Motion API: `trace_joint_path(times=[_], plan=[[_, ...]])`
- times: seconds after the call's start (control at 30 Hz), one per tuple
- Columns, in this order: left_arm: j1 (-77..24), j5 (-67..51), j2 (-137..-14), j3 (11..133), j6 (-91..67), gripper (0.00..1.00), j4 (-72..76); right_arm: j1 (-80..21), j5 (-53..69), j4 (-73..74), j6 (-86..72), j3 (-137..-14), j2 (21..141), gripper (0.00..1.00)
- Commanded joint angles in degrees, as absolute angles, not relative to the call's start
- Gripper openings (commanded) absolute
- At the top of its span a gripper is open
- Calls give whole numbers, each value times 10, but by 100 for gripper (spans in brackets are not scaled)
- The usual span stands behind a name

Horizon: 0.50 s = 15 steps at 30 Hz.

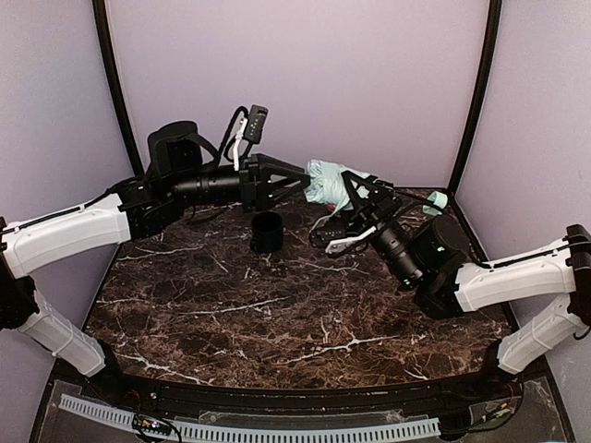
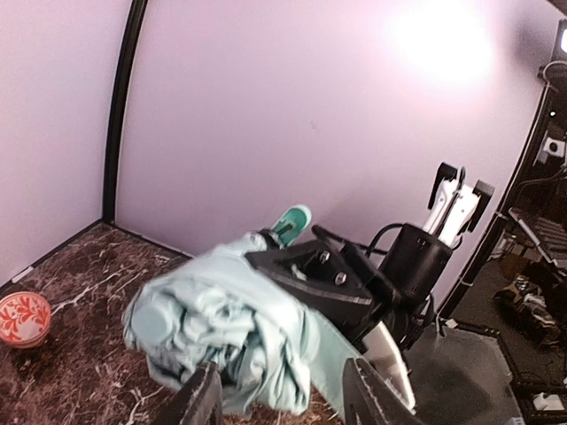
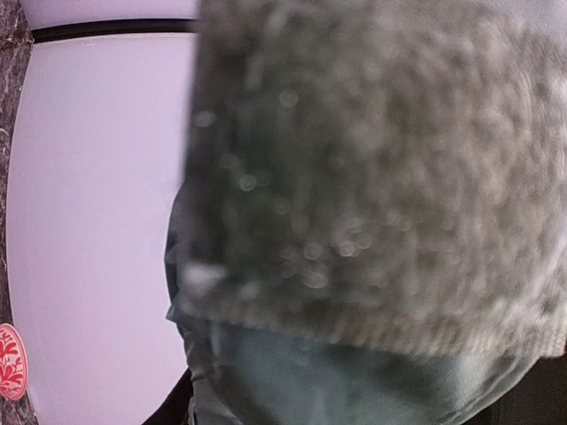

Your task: Put away the umbrella

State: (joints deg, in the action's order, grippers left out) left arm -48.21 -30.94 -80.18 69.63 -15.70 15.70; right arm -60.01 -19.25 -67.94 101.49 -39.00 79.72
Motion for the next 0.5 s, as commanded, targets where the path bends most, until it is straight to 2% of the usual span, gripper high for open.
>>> trace_joint_path(times=[0.0, 0.27, 0.37, 0.47], plan=[[-478, -397, -851, 777, -243, 47, 92, -605, -188, -715, 1035, -409, 788, 0], [-477, -420, -881, 829, -236, 47, -10, -605, -199, -696, 1036, -410, 785, 0], [-477, -445, -886, 831, -231, 40, -32, -604, -203, -688, 1030, -414, 783, 0], [-477, -395, -864, 830, -201, 35, -60, -600, -208, -681, 1025, -417, 784, 0]])
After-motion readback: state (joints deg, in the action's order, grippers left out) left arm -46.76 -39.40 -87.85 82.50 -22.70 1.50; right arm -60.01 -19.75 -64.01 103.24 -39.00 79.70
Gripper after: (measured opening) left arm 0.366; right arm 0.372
